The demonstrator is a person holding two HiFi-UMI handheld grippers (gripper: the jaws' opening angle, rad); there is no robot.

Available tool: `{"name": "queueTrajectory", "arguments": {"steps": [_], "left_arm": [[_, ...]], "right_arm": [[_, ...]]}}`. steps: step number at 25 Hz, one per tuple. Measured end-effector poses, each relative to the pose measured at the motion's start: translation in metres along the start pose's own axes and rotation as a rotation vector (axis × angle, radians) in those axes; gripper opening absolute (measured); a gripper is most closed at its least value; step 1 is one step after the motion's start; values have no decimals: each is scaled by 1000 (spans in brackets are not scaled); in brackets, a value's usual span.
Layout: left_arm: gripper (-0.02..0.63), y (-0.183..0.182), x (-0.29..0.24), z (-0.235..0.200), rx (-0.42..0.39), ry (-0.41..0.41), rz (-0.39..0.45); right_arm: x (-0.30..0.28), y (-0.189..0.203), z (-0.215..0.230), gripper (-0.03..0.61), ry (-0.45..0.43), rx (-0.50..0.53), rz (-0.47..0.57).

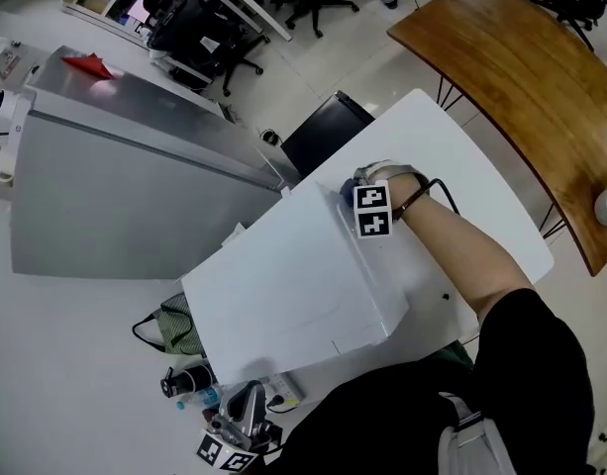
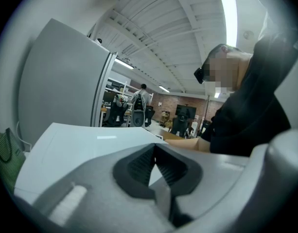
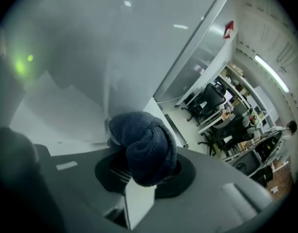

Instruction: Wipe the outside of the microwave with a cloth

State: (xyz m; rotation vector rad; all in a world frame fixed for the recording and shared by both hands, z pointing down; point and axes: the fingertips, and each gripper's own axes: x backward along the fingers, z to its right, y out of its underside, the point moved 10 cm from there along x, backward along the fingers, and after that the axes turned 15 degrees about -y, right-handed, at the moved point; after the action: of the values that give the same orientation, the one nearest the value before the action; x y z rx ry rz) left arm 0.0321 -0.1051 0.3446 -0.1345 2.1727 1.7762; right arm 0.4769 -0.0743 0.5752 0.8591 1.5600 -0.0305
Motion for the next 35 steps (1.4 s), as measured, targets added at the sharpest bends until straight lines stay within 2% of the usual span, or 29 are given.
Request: {"name": "queueTrajectory", "arguments": {"steps": [3, 6, 8, 11, 14, 17, 20, 23, 28, 32, 35], "left_arm": [[3, 3, -1, 3, -11, 4, -14], [3, 4, -3, 5, -9, 15, -11], [3, 4, -4, 5, -12, 19, -1], [3, 1, -3, 3, -29, 24, 8], [3, 0, -4, 3, -32, 33, 14], [3, -1, -5, 4, -32, 40, 16], [3, -2, -4, 3, -36, 42, 16], [3, 0, -2, 3, -36, 38, 11], [3, 3, -1, 2, -31, 35, 4], [3, 3, -3, 4, -29, 46, 3], [3, 4, -5, 7, -29, 57, 5]], "right_arm": [[-27, 8, 3, 77, -54, -27, -31], [-25, 14, 6, 77, -76, -44, 4], [5, 16, 7, 77, -46, -49, 54], [82, 13, 1, 77, 55, -52, 142], [156, -7, -10, 77, 135, 23, 193], [179, -39, -29, 77, 103, 134, 186], [158, -51, -40, 77, 67, 176, 113], [126, -36, -41, 77, -7, 133, 50], [36, -8, -53, 77, -133, 132, -86], [-15, 13, -52, 77, -208, 67, -125], [-30, 23, -49, 77, -248, 19, -87]]}}
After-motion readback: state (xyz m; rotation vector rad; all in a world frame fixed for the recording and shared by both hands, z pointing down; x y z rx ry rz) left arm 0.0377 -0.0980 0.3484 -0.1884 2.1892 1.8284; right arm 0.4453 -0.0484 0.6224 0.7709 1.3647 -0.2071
